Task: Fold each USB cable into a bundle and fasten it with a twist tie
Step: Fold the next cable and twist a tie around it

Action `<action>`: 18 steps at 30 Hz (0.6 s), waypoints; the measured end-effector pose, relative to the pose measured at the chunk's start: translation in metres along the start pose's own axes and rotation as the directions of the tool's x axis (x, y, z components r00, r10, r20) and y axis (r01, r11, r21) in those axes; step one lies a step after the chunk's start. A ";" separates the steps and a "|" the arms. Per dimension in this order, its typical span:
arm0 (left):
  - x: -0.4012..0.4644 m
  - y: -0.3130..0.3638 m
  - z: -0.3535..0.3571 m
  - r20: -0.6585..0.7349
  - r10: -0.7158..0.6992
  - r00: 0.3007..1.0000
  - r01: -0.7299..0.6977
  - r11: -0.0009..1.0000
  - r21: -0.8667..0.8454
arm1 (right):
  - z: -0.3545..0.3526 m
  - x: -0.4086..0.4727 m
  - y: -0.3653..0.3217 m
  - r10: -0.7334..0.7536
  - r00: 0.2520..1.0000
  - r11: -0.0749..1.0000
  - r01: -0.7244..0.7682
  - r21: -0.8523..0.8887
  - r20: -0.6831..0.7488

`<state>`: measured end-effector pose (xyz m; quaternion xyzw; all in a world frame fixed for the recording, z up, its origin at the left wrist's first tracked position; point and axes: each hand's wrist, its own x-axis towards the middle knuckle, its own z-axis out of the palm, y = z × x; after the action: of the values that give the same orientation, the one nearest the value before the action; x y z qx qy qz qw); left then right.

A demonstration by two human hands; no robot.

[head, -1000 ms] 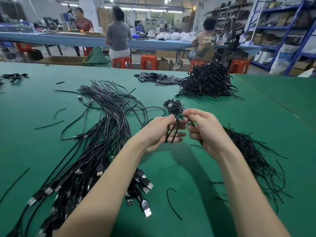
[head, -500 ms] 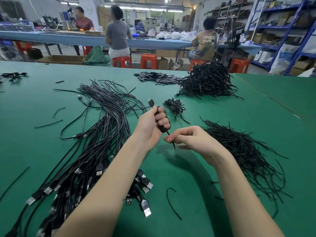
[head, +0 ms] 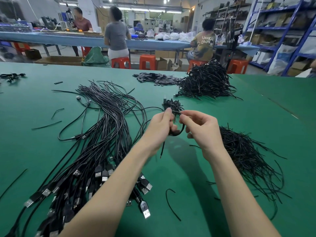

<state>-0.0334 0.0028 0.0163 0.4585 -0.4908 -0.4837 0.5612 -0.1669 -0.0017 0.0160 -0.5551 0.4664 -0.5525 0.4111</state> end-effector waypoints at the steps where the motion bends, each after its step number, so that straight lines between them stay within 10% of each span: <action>1: -0.001 -0.004 0.002 -0.038 0.070 0.997 -0.065 0.989 0.133 | 0.002 0.000 0.000 -0.019 1.000 1.000 0.019 -0.004 -0.014; 6: -0.002 -0.019 0.008 0.014 0.205 0.979 -0.189 0.875 0.445 | 0.002 0.003 0.005 -0.022 0.998 0.999 0.024 0.033 -0.061; 12: -0.006 -0.012 0.005 0.208 0.102 0.973 -0.141 0.974 0.178 | 0.004 0.000 0.005 -0.028 0.997 0.994 0.034 0.101 -0.067; 18: -0.004 -0.012 0.000 0.155 0.144 0.977 -0.206 0.813 0.545 | -0.001 0.000 -0.001 -0.064 0.997 0.996 0.067 -0.065 0.049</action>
<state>-0.0347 0.0053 0.0042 0.5287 -0.6797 -0.2895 0.4179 -0.1682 -0.0014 0.0168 -0.5962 0.4564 -0.5367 0.3850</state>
